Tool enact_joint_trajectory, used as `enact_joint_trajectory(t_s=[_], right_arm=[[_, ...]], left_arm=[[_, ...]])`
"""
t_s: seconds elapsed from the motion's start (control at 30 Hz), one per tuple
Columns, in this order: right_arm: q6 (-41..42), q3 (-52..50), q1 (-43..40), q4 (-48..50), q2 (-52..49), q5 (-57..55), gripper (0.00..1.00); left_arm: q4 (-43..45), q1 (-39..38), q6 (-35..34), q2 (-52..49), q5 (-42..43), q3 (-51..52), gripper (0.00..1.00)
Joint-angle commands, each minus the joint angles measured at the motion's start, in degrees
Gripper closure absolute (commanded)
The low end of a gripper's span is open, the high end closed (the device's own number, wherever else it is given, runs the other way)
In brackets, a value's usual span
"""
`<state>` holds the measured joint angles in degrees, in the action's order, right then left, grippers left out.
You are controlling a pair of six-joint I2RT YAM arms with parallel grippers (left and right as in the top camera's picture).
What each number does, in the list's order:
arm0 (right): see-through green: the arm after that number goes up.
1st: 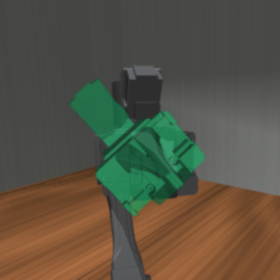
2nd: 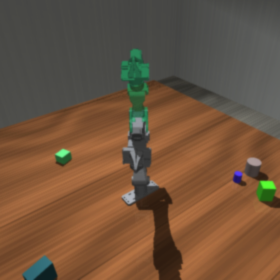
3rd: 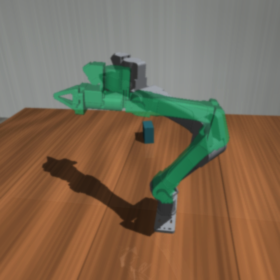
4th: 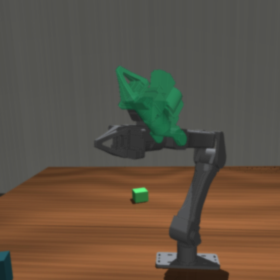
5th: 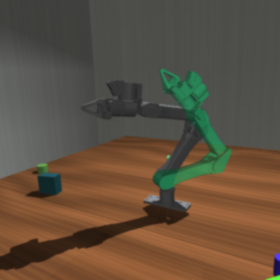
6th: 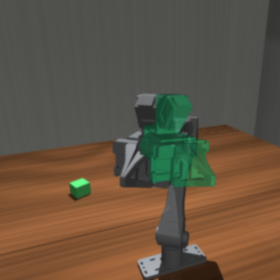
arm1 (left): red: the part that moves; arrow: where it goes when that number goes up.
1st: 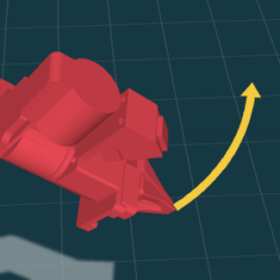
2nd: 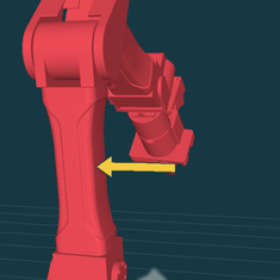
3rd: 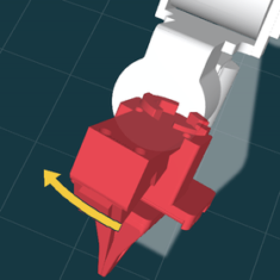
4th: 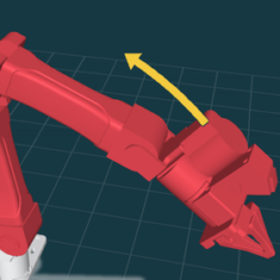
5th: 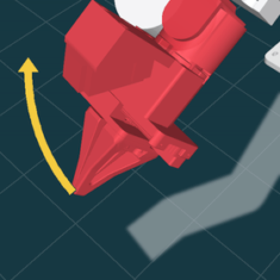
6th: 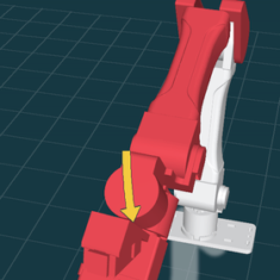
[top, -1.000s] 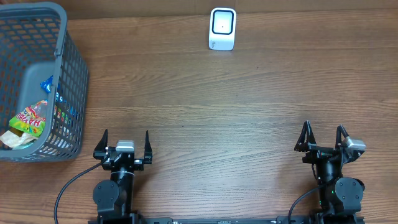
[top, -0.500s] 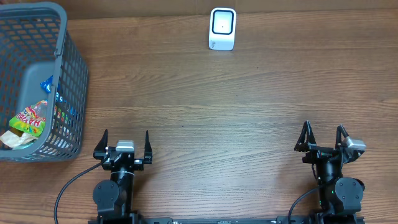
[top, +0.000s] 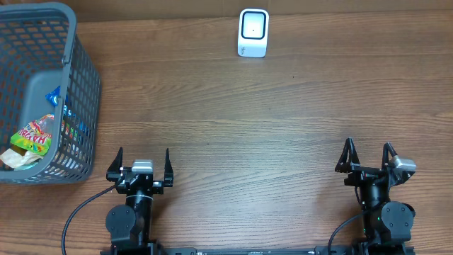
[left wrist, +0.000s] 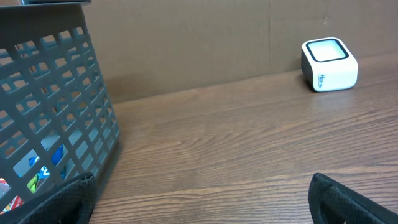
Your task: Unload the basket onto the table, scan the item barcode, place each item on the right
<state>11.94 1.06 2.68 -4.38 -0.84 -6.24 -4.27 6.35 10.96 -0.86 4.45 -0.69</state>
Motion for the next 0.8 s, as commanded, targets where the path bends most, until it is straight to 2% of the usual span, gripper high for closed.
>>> enact_joint_trajectory(t_s=[0.0,0.57,0.63,0.77], right_arm=[[-0.1,-0.6,0.3,0.2,0.7,-0.1,0.00],[-0.1,-0.6,0.3,0.3,0.7,-0.1,0.00],[0.3,-0.6,0.3,0.5,0.7,0.1,0.00],[0.3,-0.6,0.3,1.2,0.7,3.7,0.00]], left_arm=[[0.1,-0.4,0.8,0.6,-0.4,0.4,0.00],[0.2,-0.4,0.5,0.6,0.2,0.4,0.00],[0.5,-0.4,-2.0,0.6,1.9,0.4,0.00],[1.4,-0.4,-2.2,0.6,4.2,0.2,0.00]])
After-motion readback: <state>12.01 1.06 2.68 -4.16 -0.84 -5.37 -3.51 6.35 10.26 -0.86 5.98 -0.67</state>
